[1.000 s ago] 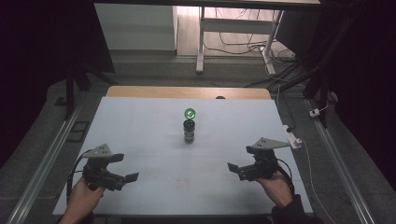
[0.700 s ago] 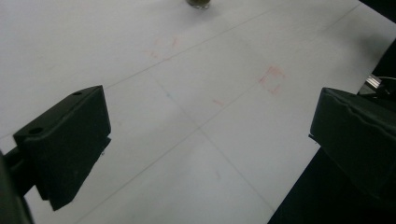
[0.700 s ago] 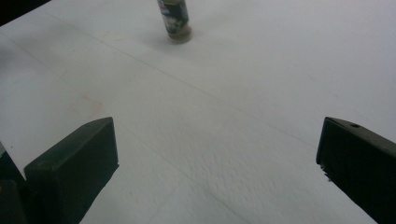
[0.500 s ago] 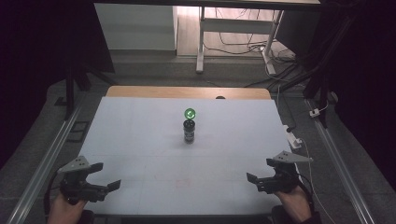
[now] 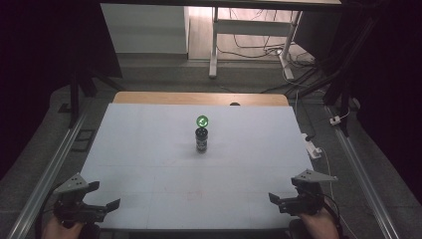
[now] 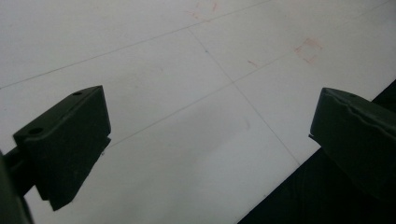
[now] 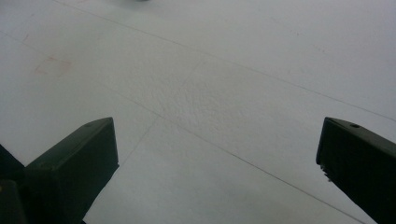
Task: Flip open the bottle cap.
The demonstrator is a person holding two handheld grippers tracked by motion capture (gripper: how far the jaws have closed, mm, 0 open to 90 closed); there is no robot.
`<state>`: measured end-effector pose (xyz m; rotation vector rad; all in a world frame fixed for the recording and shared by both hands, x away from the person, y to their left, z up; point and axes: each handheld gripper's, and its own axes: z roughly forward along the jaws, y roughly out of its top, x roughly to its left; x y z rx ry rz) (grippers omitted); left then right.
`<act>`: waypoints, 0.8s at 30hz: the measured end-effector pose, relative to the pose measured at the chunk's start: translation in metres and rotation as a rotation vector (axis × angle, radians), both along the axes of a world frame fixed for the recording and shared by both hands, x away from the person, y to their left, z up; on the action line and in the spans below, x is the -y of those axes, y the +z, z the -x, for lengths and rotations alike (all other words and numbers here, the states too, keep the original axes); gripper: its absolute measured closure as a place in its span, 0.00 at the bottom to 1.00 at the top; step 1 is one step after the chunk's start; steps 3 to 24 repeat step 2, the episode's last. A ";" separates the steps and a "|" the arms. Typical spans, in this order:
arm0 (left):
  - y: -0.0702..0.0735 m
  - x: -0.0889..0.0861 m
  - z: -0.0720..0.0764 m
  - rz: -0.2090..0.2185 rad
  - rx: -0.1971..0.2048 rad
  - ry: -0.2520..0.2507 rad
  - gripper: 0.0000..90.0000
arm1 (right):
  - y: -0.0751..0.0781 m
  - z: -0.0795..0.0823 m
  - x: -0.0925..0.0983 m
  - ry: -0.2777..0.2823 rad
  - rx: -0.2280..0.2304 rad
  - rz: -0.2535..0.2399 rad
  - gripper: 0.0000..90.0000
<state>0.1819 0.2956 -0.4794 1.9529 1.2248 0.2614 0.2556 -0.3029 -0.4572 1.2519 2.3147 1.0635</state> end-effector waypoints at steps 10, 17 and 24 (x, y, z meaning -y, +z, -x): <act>0.000 0.000 -0.001 0.008 -0.004 0.002 0.00 | 0.000 -0.001 0.001 -0.004 -0.006 -0.005 0.00; 0.000 0.000 -0.001 0.008 -0.004 0.002 0.00 | 0.000 -0.001 0.001 -0.004 -0.006 -0.005 0.00; 0.000 0.000 -0.001 0.008 -0.004 0.002 0.00 | 0.000 -0.001 0.001 -0.004 -0.006 -0.005 0.00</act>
